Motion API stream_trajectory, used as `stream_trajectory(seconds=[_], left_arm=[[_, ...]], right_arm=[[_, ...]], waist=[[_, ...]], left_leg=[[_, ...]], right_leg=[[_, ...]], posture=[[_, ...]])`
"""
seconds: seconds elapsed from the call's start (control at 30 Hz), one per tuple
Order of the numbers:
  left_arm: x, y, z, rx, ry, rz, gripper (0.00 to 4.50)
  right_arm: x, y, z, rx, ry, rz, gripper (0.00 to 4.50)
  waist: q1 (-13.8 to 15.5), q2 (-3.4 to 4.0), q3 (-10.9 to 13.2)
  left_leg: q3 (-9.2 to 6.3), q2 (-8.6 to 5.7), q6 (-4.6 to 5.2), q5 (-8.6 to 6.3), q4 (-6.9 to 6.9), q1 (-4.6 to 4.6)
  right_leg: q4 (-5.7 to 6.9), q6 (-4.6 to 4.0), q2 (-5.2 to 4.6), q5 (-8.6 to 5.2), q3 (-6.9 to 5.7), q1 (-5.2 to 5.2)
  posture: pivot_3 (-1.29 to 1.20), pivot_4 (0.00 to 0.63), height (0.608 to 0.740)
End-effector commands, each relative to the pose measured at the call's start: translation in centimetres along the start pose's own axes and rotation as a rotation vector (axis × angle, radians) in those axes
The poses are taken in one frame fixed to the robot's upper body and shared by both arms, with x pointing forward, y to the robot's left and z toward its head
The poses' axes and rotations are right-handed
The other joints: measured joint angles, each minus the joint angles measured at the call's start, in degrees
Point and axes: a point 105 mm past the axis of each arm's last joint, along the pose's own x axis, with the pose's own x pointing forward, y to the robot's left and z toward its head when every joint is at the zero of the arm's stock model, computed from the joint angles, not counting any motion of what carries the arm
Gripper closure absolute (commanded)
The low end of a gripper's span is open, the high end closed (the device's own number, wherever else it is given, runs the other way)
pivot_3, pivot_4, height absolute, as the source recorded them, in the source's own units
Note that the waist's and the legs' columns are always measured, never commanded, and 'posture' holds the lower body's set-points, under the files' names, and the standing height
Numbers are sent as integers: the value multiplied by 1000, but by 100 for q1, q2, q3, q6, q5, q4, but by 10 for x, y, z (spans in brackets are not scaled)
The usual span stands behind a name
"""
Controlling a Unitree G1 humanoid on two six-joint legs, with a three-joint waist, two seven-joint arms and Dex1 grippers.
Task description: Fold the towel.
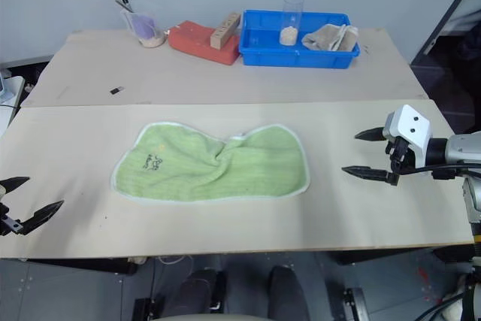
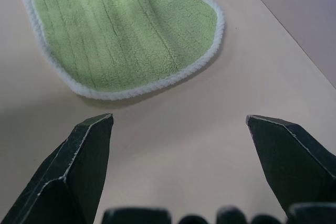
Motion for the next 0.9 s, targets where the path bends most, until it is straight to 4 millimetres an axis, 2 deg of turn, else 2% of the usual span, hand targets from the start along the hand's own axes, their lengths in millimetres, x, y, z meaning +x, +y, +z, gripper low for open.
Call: stream_trajectory(seconds=[0.03, 0.13, 0.27, 0.47, 0.67, 0.9], left_arm=[[-5, 10, 4, 17, -5, 41, 0], [-4, 15, 4, 23, -2, 28, 0], [-6, 10, 9, 29, -29, -59, 0], [3, -21, -6, 181, 62, -273, 0], [46, -32, 2, 321, -10, -338, 0], [87, -36, 2, 390, -69, -350, 0]], right_arm=[[-3, -3, 8, -23, -17, -12, 19], [-1, 0, 7, -23, -18, -5, 19], [2, 3, 11, -17, -44, 5, 19], [15, 21, 34, -38, -107, 97, 19], [30, 52, 68, -63, -178, 269, 19], [31, 78, 93, -58, -218, 398, 19]], waist=[[1, 0, 0], [6, 0, 0], [-10, 0, 0], [-14, 4, 2], [44, 3, 2], [87, 2, 2]], left_leg=[[0, 0, 0, 0, 0, 0], [0, 0, 0, 0, 0, 0], [4, 0, 0, 0, 0, -1], [10, 3, 0, -1, -2, -9], [14, 12, -1, 0, 3, -26], [32, 12, 0, 0, 6, -44]], right_leg=[[0, 0, 0, 0, 0, 0], [0, 0, 1, 0, -1, -1], [1, -1, 1, 0, 1, -3], [3, -4, 2, 2, 7, -18], [9, -16, 10, 10, 5, -41], [24, -13, 10, 14, 9, -76]], posture=[[0, 150, 740], [0, 150, 740], [0, 150, 740], [0, 150, 740], [0, 150, 740], [0, 150, 740]])
